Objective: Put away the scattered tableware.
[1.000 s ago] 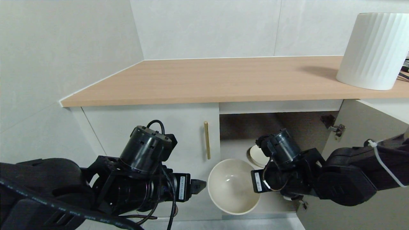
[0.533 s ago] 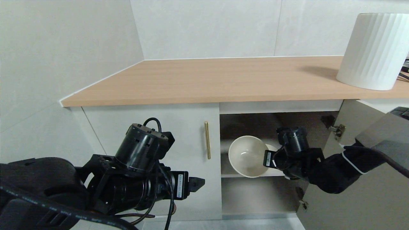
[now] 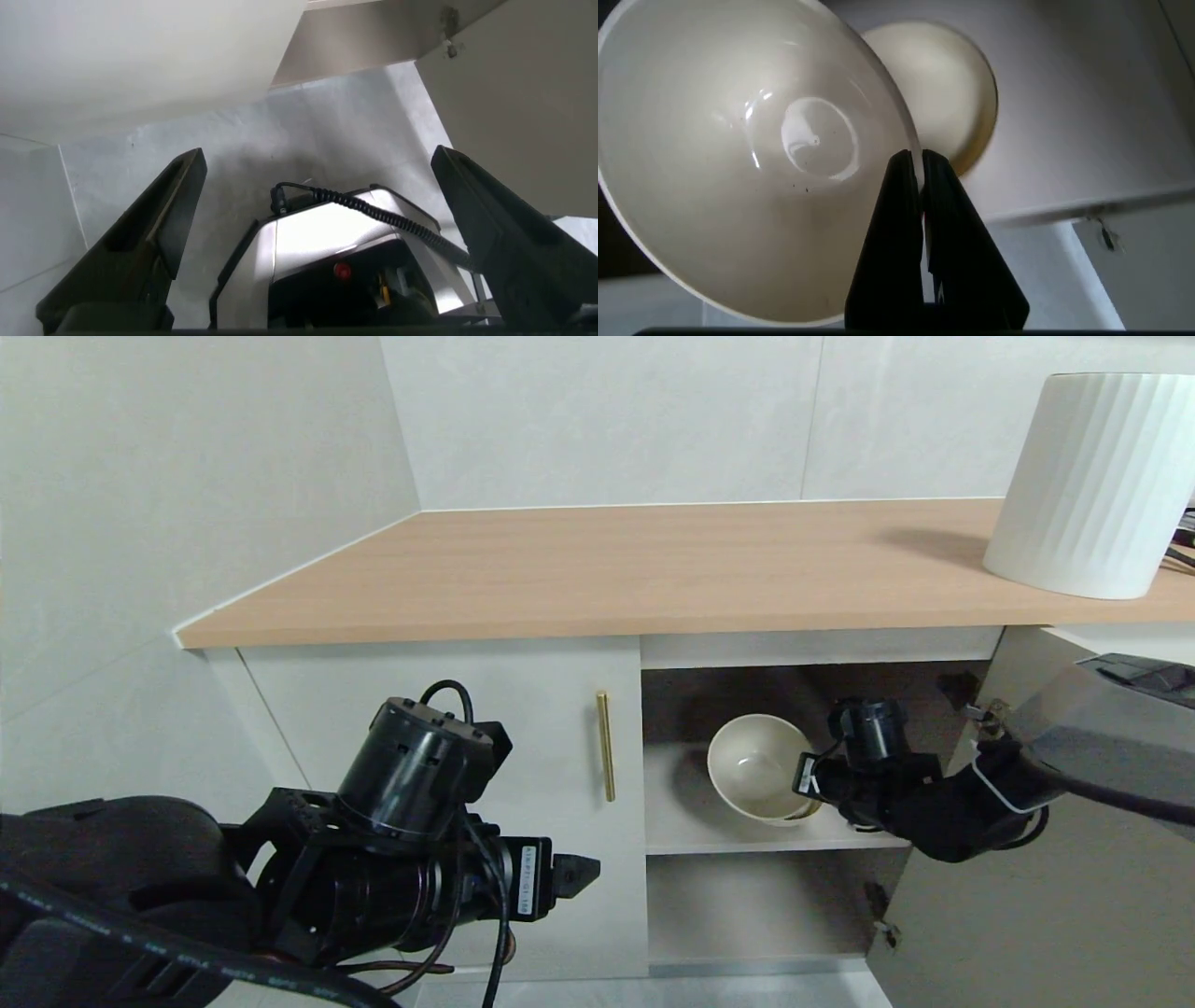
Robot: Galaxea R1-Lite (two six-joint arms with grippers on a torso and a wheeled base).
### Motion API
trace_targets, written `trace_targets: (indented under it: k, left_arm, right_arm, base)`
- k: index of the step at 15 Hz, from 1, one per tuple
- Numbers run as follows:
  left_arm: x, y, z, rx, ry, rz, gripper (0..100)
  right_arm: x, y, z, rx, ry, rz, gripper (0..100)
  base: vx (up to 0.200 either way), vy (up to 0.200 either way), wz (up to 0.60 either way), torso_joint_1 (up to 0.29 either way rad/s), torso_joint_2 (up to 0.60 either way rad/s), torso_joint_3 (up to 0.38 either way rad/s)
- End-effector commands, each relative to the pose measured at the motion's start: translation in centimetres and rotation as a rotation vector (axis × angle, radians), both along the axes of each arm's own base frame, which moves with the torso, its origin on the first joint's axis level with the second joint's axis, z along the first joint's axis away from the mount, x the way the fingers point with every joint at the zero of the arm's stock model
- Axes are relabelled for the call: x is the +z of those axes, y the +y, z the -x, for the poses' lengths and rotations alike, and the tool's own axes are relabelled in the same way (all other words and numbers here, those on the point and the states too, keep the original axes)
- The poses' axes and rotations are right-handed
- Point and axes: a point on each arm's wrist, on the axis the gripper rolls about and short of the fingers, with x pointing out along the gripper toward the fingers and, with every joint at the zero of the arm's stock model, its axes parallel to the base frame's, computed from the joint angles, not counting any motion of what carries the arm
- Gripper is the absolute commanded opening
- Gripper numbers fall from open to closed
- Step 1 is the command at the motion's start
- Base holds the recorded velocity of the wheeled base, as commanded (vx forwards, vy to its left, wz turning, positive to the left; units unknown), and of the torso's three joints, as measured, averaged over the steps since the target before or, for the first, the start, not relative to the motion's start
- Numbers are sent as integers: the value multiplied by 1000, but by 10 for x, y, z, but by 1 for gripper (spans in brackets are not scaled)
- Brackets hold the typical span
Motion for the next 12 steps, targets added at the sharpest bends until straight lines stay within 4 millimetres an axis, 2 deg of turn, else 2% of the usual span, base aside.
trace_targets:
  k: [1, 5, 12]
  left_arm:
    - [0, 0, 0, 0, -1, 1, 100]
    - [0, 0, 0, 2, -1, 1, 100]
    - [0, 0, 0, 2, -1, 1, 100]
  right_arm:
    - [-12, -4, -13, -24, 9, 3, 0]
    - [-20, -19, -27, -76, 5, 11, 0]
    - [-26, -22, -31, -90, 9, 16, 0]
  base:
    - [0, 0, 0, 0, 0, 0]
    - [0, 0, 0, 0, 0, 0]
    - [0, 0, 0, 0, 0, 0]
